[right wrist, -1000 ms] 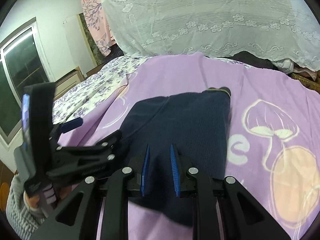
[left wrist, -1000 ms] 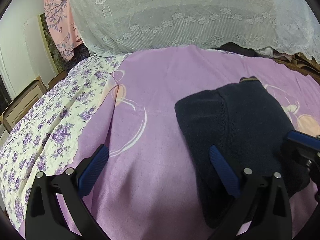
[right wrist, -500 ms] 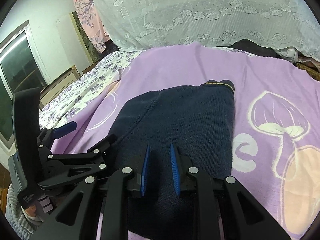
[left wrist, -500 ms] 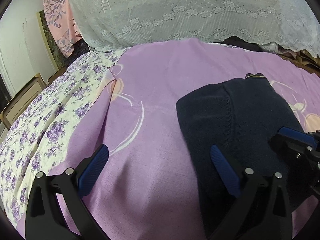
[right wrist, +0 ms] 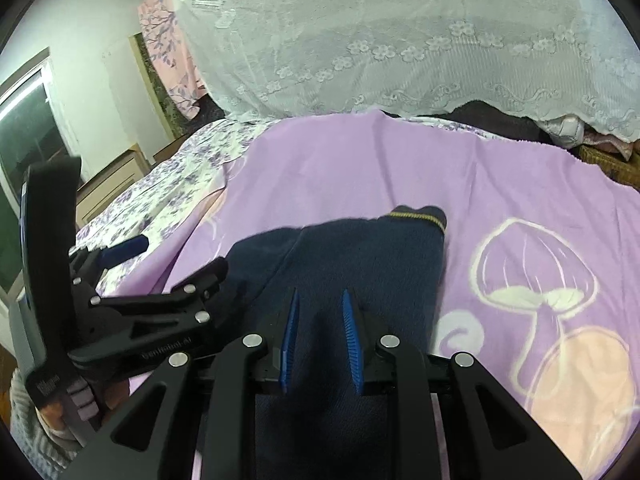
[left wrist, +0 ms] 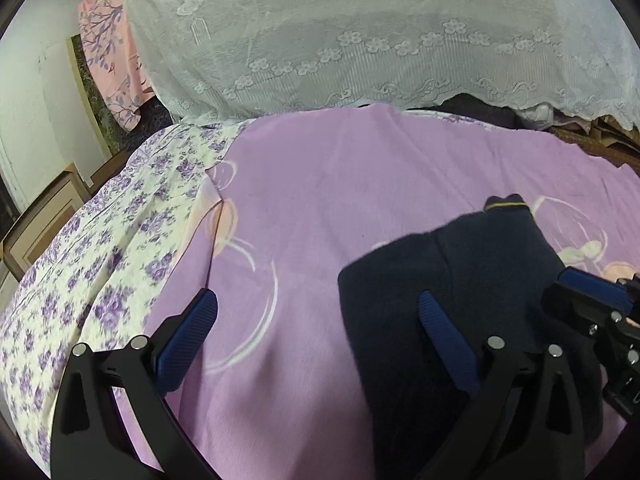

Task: Fold small clothes

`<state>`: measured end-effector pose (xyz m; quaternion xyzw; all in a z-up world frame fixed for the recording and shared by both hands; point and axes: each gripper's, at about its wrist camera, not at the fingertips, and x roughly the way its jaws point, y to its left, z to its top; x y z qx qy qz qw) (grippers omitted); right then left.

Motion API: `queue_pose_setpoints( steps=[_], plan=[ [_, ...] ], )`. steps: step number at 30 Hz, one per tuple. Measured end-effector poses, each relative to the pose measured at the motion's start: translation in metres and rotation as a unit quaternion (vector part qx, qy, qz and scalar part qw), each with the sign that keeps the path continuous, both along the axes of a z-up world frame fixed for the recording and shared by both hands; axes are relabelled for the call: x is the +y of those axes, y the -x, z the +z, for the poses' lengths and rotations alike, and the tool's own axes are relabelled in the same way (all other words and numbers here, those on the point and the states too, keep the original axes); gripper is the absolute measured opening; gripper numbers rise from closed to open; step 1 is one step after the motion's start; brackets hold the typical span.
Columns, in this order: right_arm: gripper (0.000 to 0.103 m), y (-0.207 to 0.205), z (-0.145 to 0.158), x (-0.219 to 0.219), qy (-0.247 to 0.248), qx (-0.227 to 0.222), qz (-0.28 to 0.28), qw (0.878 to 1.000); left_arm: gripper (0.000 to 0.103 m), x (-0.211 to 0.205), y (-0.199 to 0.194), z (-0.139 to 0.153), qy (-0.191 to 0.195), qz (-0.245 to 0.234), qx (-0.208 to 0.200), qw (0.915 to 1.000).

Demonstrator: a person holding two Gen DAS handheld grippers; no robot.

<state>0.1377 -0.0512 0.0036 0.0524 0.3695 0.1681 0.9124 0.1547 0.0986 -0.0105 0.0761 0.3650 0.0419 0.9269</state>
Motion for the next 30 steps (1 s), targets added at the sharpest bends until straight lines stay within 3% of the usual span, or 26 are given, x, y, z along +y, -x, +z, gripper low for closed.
queue_pose_setpoints(
  steps=[5,9,14,23,30],
  plan=[
    [0.023,-0.035,-0.015,-0.003,0.001,0.044,-0.007,0.999,0.099,-0.003,-0.031,-0.024,-0.002,0.01,0.038,0.9992],
    [0.022,-0.05,-0.03,-0.008,-0.02,0.073,-0.003,0.997,0.099,-0.001,-0.034,-0.037,0.004,0.01,0.042,0.9991],
    [0.02,-0.051,-0.032,-0.014,-0.044,0.076,-0.004,0.996,0.099,0.001,-0.031,-0.037,0.011,0.009,0.042,0.999],
    [0.027,0.015,-0.003,-0.012,-0.002,0.002,0.01,1.0,0.099,0.013,0.012,-0.005,0.062,-0.012,0.023,0.9978],
    [0.038,0.064,-0.017,-0.015,0.019,-0.006,0.017,1.0,0.099,0.012,0.045,-0.02,0.051,-0.016,0.034,0.998]
  ],
)
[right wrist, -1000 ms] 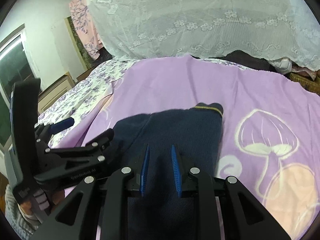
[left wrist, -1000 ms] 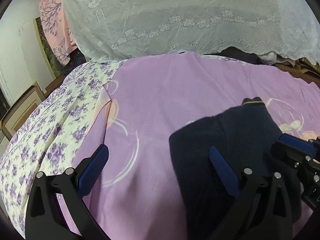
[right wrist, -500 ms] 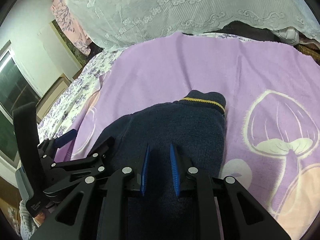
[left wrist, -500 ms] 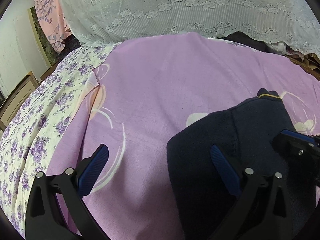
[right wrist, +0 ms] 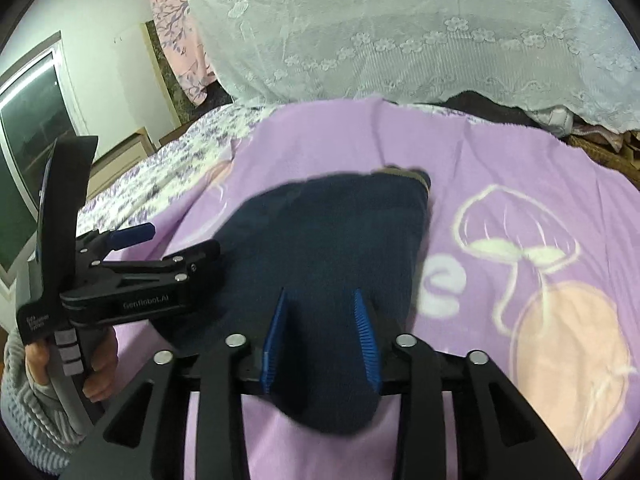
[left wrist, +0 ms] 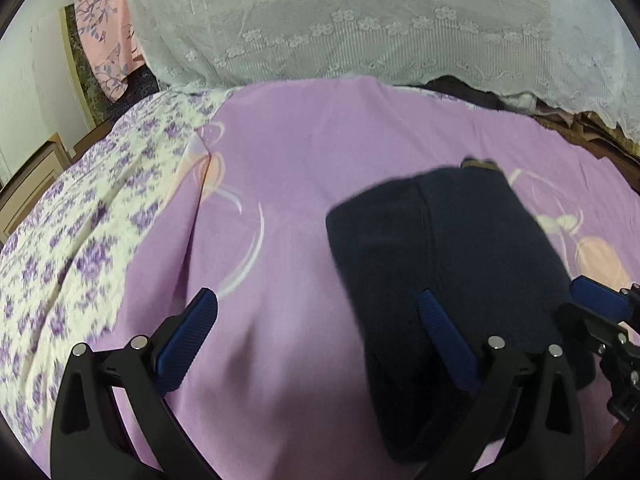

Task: Fold small clothes

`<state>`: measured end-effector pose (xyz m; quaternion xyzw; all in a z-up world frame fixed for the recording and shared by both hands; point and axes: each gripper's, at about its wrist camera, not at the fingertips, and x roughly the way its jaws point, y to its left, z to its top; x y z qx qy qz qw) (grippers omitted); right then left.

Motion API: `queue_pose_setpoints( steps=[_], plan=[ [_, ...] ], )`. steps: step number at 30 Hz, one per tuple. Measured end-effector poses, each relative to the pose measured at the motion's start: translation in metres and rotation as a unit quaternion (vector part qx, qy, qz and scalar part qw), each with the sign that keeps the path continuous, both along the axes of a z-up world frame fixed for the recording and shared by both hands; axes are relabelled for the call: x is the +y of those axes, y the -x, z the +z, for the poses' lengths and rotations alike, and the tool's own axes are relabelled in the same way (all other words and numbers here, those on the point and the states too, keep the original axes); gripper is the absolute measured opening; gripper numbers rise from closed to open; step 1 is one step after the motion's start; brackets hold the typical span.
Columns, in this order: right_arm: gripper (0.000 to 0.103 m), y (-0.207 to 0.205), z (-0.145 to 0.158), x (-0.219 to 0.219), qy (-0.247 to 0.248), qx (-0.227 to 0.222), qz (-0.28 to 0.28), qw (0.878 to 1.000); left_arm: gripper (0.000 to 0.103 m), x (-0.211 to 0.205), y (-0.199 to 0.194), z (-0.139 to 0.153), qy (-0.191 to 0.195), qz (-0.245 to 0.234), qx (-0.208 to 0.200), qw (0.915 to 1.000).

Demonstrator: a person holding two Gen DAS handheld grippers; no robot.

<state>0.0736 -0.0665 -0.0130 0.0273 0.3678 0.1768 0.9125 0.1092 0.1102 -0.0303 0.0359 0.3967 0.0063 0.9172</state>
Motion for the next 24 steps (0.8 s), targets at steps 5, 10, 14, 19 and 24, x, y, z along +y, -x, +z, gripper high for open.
queue_pose_setpoints(
  steps=[5,10,14,19,24],
  plan=[
    [0.04,0.007,-0.01,-0.007,-0.019,-0.004,0.001,1.0,0.099,-0.002,0.008,-0.009,0.003,0.011,-0.009,0.9999],
    [0.04,0.009,-0.013,-0.012,-0.034,-0.008,0.0,0.999,0.099,-0.009,0.014,-0.007,-0.015,0.019,-0.024,0.9994],
    [0.053,0.012,-0.01,-0.017,-0.046,-0.015,-0.011,0.999,0.099,-0.017,0.022,0.002,-0.026,0.02,-0.043,0.9985],
    [0.062,0.008,-0.005,-0.038,-0.075,-0.02,-0.046,0.996,0.099,-0.032,0.034,0.012,-0.033,0.009,-0.075,0.9966],
    [0.066,0.001,-0.011,-0.052,-0.103,-0.009,-0.063,0.993,0.099,-0.037,0.032,0.006,-0.043,0.001,-0.066,0.9969]
  ],
)
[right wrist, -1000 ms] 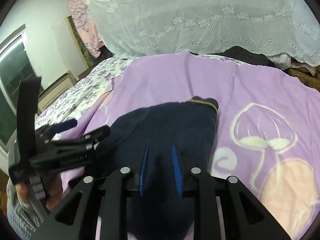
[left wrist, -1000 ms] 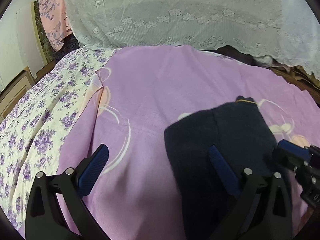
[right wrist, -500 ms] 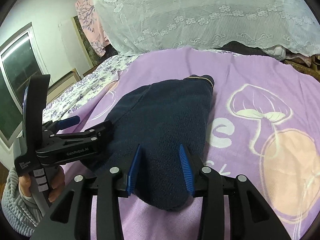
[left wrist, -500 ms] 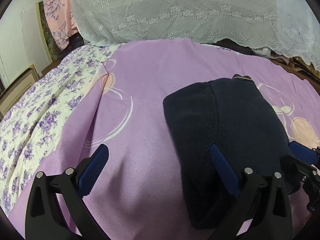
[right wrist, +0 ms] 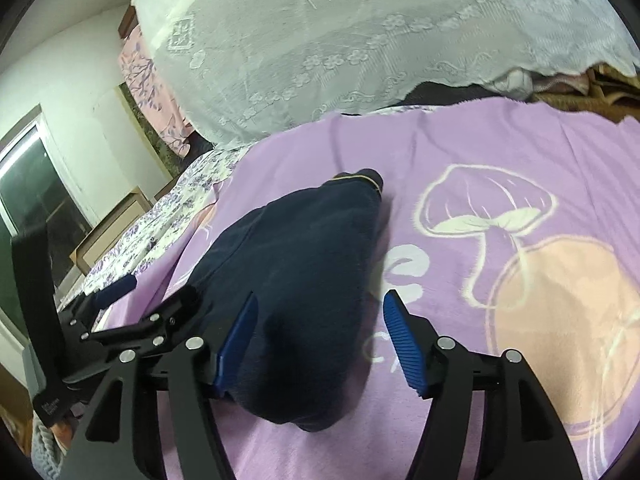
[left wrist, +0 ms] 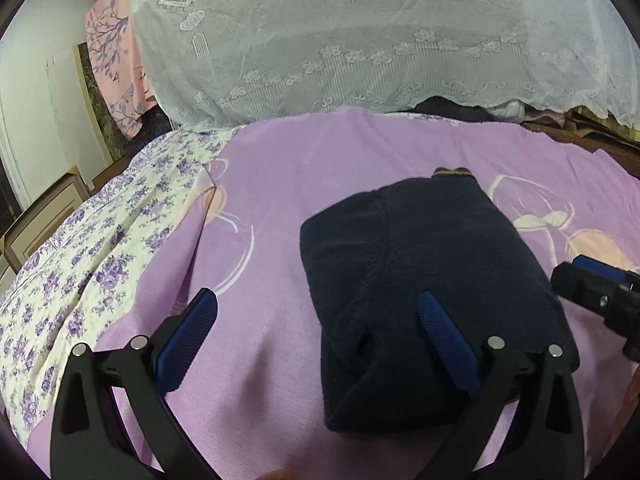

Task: Fold small clothes

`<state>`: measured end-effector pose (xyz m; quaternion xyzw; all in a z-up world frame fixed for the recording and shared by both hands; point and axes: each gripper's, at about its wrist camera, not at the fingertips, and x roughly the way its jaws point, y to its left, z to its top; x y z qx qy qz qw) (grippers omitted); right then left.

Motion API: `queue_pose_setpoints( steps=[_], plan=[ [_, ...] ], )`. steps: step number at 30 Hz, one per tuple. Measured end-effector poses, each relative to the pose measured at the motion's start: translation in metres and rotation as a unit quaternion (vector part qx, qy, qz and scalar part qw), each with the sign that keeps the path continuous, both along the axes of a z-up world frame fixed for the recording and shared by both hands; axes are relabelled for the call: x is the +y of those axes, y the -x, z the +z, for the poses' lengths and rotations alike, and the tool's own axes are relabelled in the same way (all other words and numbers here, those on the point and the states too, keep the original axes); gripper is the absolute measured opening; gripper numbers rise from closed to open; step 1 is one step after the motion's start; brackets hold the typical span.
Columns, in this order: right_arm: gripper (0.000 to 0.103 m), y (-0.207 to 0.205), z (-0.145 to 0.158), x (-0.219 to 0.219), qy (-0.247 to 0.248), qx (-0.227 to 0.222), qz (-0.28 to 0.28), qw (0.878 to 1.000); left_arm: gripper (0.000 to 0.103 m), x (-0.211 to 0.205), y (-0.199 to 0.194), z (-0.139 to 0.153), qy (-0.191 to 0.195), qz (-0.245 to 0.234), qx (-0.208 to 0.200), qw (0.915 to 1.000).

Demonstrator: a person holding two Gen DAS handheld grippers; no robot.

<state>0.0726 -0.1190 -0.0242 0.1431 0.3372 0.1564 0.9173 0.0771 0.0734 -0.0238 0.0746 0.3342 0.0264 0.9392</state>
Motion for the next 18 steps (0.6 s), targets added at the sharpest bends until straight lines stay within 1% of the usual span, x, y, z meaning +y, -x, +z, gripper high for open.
queue_pose_setpoints(
  steps=[4,7,11,14,18],
  plan=[
    [0.069,-0.001,-0.006,0.0,-0.003,0.006,-0.001,1.0,0.099,-0.002,-0.004,-0.01,0.0,-0.008,0.02,0.9998],
    [0.073,-0.002,-0.009,0.003,0.002,0.01,0.001,1.0,0.099,-0.005,-0.003,-0.015,-0.006,-0.01,0.018,0.9998],
    [0.08,-0.003,-0.012,0.004,0.001,0.01,-0.003,1.0,0.099,0.001,-0.006,-0.018,0.015,-0.012,0.028,0.9994],
    [0.081,-0.004,-0.014,0.001,-0.009,0.014,-0.005,1.0,0.099,0.005,-0.008,-0.019,0.031,-0.013,0.035,0.9988],
    [0.081,-0.003,-0.015,0.001,-0.011,0.015,-0.005,1.0,0.099,0.005,-0.008,-0.018,0.038,-0.015,0.04,0.9984]
  ],
)
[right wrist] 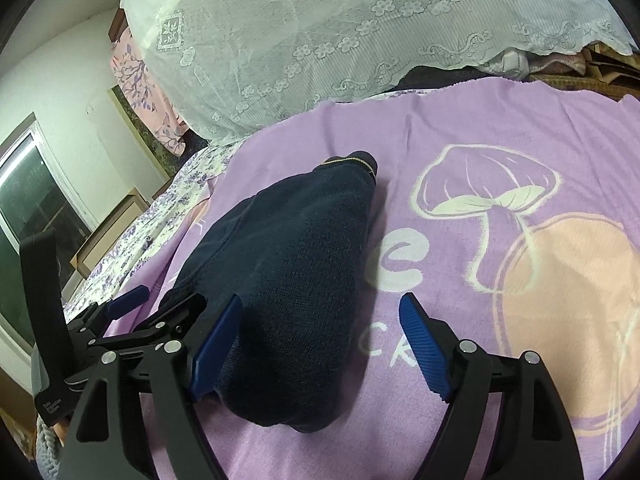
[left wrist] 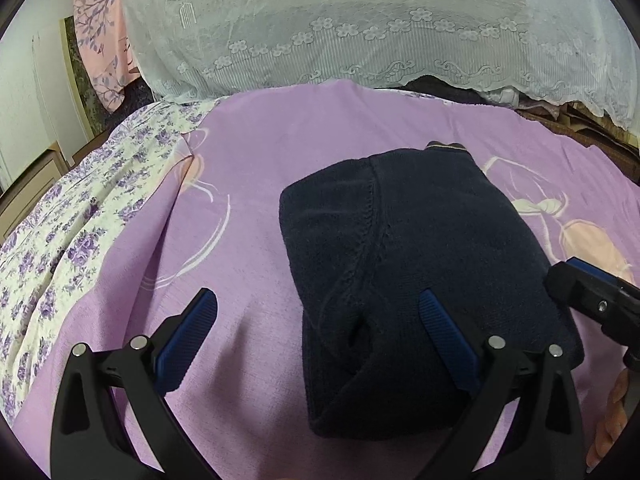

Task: Fold small clothes

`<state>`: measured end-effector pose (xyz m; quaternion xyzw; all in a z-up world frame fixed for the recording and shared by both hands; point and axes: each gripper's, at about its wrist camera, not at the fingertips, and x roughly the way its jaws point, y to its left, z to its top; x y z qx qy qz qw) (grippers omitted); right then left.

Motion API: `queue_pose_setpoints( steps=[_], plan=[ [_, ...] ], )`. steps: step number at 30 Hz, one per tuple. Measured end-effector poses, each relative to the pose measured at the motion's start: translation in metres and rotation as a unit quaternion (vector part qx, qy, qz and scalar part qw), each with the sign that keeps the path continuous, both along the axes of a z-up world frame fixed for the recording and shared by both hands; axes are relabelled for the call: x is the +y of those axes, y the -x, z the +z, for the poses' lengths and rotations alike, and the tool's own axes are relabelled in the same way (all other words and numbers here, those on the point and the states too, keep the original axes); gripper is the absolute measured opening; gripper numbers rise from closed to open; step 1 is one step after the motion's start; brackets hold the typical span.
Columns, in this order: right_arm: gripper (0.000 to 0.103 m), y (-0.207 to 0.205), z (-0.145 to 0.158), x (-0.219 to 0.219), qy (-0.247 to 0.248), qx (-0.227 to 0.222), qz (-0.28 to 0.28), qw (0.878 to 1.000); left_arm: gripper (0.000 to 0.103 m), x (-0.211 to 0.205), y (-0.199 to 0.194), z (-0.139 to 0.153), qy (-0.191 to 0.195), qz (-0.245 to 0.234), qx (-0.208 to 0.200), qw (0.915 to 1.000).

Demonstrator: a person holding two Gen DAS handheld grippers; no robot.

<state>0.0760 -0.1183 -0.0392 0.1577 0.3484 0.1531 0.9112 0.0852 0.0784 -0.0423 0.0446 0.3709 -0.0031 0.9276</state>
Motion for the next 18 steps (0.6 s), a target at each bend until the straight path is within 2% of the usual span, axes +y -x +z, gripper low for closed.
queue_pose_setpoints(
  steps=[9,14,18],
  plan=[
    [0.081,-0.002,0.01,0.006,0.001,-0.01,0.009,1.0,0.099,-0.005,0.004,0.011,0.021,-0.019,-0.011,0.9995],
    [0.081,-0.026,0.02,0.011,-0.003,-0.007,0.015,1.0,0.099,-0.006,-0.016,0.005,0.04,-0.022,0.016,0.9988],
    [0.081,-0.038,0.013,0.01,-0.013,0.006,0.01,1.0,0.099,-0.004,-0.019,0.0,0.058,-0.025,0.025,0.9977]
  ],
)
